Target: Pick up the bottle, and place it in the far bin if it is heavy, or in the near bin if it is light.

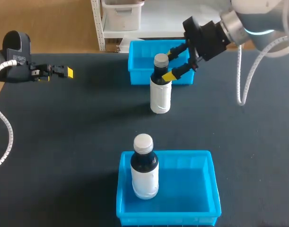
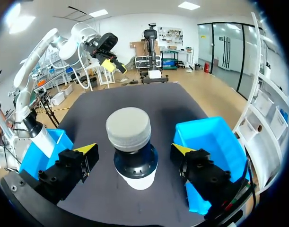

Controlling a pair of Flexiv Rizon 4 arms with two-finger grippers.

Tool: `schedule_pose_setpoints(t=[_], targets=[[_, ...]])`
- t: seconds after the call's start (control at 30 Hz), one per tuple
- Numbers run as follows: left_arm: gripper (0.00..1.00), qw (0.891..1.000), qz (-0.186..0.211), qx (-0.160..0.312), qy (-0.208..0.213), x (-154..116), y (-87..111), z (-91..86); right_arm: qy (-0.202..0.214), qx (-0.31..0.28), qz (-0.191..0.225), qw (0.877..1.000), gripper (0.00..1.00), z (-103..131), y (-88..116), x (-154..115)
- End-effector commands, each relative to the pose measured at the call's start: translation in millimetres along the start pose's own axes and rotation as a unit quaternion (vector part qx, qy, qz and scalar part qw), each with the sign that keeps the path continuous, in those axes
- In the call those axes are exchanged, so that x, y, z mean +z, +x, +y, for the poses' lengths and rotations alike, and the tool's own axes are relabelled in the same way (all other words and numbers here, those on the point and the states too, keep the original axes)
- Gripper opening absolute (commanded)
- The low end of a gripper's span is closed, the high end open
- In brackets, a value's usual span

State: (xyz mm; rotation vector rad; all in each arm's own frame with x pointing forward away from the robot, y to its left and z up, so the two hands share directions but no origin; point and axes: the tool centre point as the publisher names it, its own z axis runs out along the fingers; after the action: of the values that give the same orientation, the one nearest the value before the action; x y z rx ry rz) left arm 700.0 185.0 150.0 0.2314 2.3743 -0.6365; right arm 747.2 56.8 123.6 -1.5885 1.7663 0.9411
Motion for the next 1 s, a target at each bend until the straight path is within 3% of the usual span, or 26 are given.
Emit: schedule_pose_setpoints(t=[0.03, 0.7, 0.77, 0.87, 0.93, 0.97, 1.0], targets=[[1.0, 1.0, 0.0, 0.0, 0.0, 0.0, 0.0, 0.0, -0.002, 0.0, -0.002, 1.0, 1.0, 1.9, -3.8, 6.8], [1.0, 1.0, 0.0, 0.0, 0.0, 0.0, 0.0, 0.0, -0.016, 0.001, -0.009, 1.0, 1.0, 14.4, -4.8, 12.2], [1.0, 1.0, 0.0, 0.0, 0.0, 0.0, 0.0, 0.0, -0.016, 0.002, -0.009, 1.0, 0.96, 14.7, -4.4, 12.8], [1.0, 1.0, 0.0, 0.0, 0.0, 0.0, 0.0, 0.0, -0.016, 0.002, -0.008, 1.0, 0.73, 14.9, -4.0, 13.7], [1.0, 1.0, 0.0, 0.0, 0.0, 0.0, 0.0, 0.0, -0.016, 0.003, -0.008, 1.0, 0.63, 14.9, -3.8, 14.1], [1.0, 1.0, 0.0, 0.0, 0.0, 0.0, 0.0, 0.0, -0.016, 0.004, -0.008, 1.0, 0.51, 15.0, -3.7, 14.2], [1.0, 1.0, 0.0, 0.0, 0.0, 0.0, 0.0, 0.0, -0.016, 0.004, -0.008, 1.0, 0.49, 15.0, -3.7, 14.2]])
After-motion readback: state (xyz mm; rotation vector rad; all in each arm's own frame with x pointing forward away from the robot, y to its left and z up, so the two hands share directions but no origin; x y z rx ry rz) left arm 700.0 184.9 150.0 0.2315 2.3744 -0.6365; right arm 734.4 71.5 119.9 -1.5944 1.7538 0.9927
